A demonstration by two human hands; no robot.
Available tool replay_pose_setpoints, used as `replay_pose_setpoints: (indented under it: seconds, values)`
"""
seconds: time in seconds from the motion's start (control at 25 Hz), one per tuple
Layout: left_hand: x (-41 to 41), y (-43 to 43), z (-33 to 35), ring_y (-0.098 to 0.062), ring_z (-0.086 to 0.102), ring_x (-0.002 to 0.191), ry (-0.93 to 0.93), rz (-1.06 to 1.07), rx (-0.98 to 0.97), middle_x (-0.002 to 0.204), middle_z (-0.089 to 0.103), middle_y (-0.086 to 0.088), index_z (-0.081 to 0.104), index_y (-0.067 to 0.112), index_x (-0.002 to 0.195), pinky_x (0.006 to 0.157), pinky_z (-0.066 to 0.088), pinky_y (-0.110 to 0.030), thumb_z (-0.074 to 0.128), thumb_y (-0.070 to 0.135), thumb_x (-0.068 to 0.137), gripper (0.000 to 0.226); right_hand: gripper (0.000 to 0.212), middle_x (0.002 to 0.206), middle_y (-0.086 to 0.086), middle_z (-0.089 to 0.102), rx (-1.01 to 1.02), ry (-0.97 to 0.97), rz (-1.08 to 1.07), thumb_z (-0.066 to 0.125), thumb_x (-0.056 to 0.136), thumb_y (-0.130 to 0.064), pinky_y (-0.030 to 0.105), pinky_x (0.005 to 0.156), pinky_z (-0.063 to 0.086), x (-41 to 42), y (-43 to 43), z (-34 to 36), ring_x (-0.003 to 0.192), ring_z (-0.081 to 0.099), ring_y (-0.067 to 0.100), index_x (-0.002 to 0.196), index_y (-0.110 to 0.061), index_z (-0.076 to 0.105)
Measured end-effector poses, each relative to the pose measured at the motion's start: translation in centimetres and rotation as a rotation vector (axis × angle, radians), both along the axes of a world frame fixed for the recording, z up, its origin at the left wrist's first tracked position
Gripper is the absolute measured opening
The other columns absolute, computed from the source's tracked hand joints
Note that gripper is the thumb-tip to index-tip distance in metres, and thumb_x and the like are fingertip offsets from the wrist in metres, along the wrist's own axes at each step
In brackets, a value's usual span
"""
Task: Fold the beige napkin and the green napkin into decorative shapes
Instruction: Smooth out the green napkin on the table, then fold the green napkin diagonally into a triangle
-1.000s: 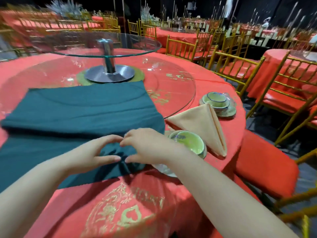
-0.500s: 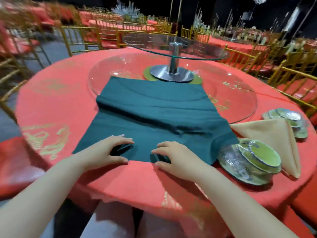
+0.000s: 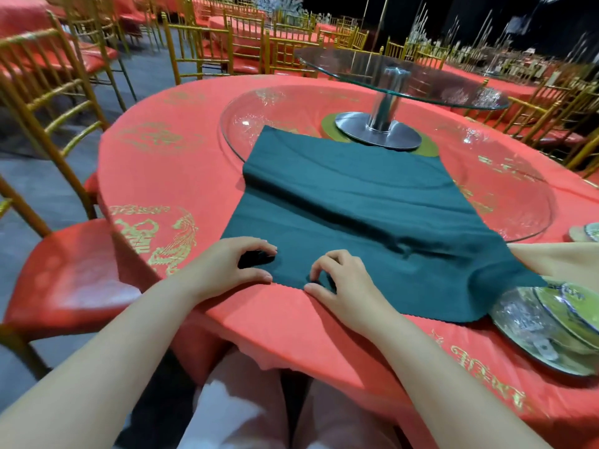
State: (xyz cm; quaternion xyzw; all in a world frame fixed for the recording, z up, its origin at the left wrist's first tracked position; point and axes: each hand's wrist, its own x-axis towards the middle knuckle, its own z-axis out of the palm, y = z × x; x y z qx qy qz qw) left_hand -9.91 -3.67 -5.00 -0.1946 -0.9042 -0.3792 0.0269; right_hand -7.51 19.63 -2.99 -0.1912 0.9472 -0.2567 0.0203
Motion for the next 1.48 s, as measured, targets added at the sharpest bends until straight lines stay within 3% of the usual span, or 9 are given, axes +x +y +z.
replay_pose_setpoints:
  seconds: [0.12,0.4,0.64,0.8,0.96,1.08,1.28,1.4,1.48]
  values:
    - [0.2,0.0,0.0,0.013,0.051,0.097,0.093,0.003,0.013,0.099,0.057,0.027,0.065,0.026,0.088,0.085,0.036,-0.005,0.064,0.053,0.063,0.037,0.019,0.107,-0.01,0.044,0.03,0.024,0.03,0.06,0.084,-0.042,0.03,0.095,0.033,0.2,-1.1,0.1,0.105,0.035,0.012,0.095,-0.027,0.056]
    - [0.2,-0.1,0.0,-0.001,0.056,0.085,0.153,0.032,0.017,0.087,0.068,0.012,0.07,0.021,0.078,0.081,0.041,-0.019,0.064,0.034,0.07,0.017,0.013,0.106,-0.005,0.049,0.04,0.101,0.007,0.055,0.09,-0.034,0.034,0.093,0.036,0.1,-2.5,-0.3,0.1,0.041,0.016,0.093,-0.022,0.057]
    - [-0.2,-2.1,2.5,-0.002,0.062,0.081,0.052,0.034,0.055,0.082,0.069,0.014,0.07,0.024,0.072,0.078,0.045,-0.019,0.074,0.016,0.075,0.009,0.041,0.109,-0.02,0.046,0.16,0.089,0.07,0.064,0.077,-0.051,0.026,0.092,0.036,1.1,3.9,1.4,0.1,0.045,0.006,0.112,-0.033,0.051]
    - [-0.9,-4.5,4.7,0.003,0.062,0.08,0.022,0.042,-0.005,0.082,0.071,0.014,0.068,0.03,0.067,0.078,0.044,-0.013,0.074,0.012,0.075,0.021,0.037,0.1,-0.013,0.061,0.386,0.225,-0.022,0.072,0.065,-0.03,0.035,0.091,0.041,2.8,10.4,1.9,0.091,0.06,0.015,0.099,-0.029,0.06]
    - [-1.3,-5.4,4.7,-0.014,0.061,0.094,0.045,0.127,-0.27,0.095,0.069,0.005,0.063,0.032,0.069,0.088,0.042,-0.029,0.072,0.015,0.077,0.021,0.048,0.077,-0.005,0.069,0.489,0.319,-0.118,0.078,0.037,0.006,0.033,0.083,0.037,3.3,13.7,3.0,0.071,0.066,0.024,0.076,-0.021,0.066]
    - [-0.3,-3.7,4.5,-0.018,0.059,0.103,0.09,0.089,-0.297,0.104,0.067,0.001,0.068,0.025,0.087,0.09,0.038,-0.025,0.066,0.023,0.084,0.005,0.03,0.077,-0.004,0.072,0.44,0.281,-0.204,0.078,0.06,-0.001,0.03,0.069,0.043,3.5,13.3,5.2,0.076,0.067,0.025,0.08,-0.023,0.073]
    - [4.3,3.3,4.5,0.005,0.045,0.102,0.105,-0.118,-0.2,0.106,0.055,0.02,0.061,0.027,0.114,0.089,0.031,-0.011,0.069,0.056,0.068,0.054,0.011,0.079,-0.011,0.07,0.536,0.083,-0.001,0.07,0.077,-0.025,0.029,0.07,0.048,3.0,10.7,9.8,0.076,0.062,0.009,0.085,-0.033,0.07]
    - [5.7,5.9,3.0,-0.001,0.051,0.098,0.215,-0.178,-0.184,0.102,0.058,0.019,0.061,0.023,0.113,0.087,0.036,-0.016,0.065,0.062,0.062,0.064,0.005,0.067,-0.008,0.067,0.479,0.045,0.131,0.074,0.075,-0.027,0.015,0.055,0.04,2.8,9.0,12.2,0.064,0.056,0.003,0.079,-0.028,0.071]
    - [5.7,6.3,2.4,-0.011,0.059,0.086,0.302,-0.1,-0.131,0.091,0.068,0.008,0.066,0.019,0.1,0.075,0.041,-0.021,0.058,0.057,0.071,0.048,0.006,0.064,-0.009,0.067,0.391,0.03,0.131,0.074,0.075,-0.022,0.012,0.053,0.041,2.1,8.3,13.9,0.062,0.057,-0.001,0.076,-0.027,0.072]
